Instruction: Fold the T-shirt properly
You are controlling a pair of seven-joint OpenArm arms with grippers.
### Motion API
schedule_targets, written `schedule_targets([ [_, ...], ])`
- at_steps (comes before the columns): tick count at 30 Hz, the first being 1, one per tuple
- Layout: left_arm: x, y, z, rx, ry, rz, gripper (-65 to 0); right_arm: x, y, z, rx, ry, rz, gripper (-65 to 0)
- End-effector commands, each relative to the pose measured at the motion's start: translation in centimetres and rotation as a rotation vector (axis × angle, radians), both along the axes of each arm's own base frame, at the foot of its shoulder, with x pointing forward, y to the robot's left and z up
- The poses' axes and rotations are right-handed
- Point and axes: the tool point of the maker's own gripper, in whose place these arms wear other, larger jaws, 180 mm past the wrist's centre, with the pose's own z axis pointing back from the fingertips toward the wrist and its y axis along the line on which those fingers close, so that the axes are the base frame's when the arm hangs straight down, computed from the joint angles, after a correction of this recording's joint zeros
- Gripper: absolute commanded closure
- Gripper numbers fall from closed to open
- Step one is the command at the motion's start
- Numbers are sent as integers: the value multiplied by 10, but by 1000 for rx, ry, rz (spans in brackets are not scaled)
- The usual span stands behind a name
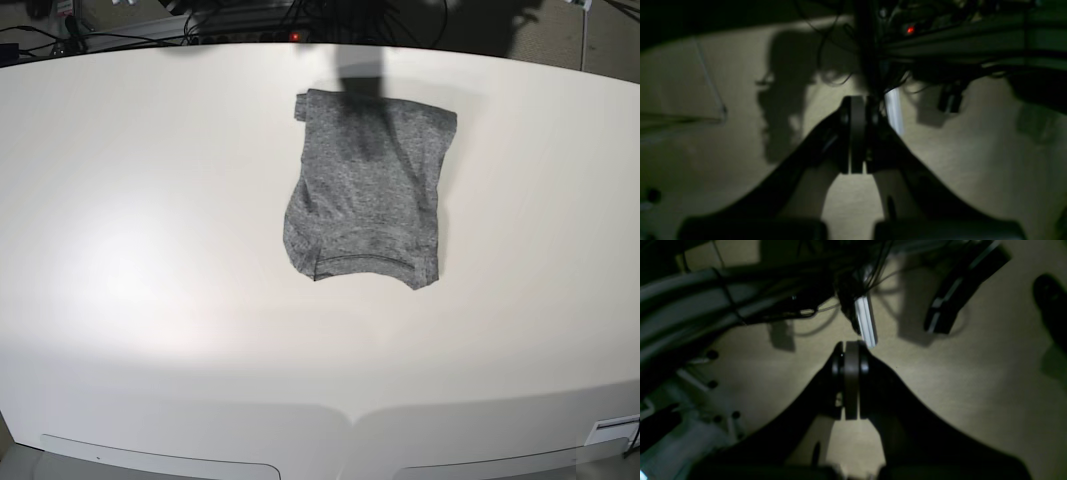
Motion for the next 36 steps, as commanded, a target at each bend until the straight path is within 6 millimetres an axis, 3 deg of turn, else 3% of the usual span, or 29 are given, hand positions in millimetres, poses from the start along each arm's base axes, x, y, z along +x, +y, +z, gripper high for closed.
schedule_targets([
  [1, -5, 8, -4, 8, 10, 16, 0, -5, -4, -5, 0, 14, 2, 0],
  [4, -21, 27, -33, 39, 75, 87, 0, -21, -13, -36, 7, 85, -8, 0],
  [8, -43, 39, -73, 56, 159, 220, 0, -37, -24, -74, 30, 190, 9, 0],
  [16, -72, 17, -147, 58, 267, 291, 0, -45, -43, -133, 43, 288, 62, 0],
  [20, -57, 3, -170, 41, 284, 320, 0, -29, -39, -157, 28, 249, 118, 0],
  [23, -34, -8, -180, 16, 277, 344, 0, -7, -37, -171, -7, 215, 128, 0],
  [30, 12, -37, -191, -20, 231, 373, 0, 52, -18, -185, -4, 141, 131, 0],
  [36, 21, -43, -196, 12, 230, 378, 0, 58, -9, -187, 14, 162, 137, 0],
])
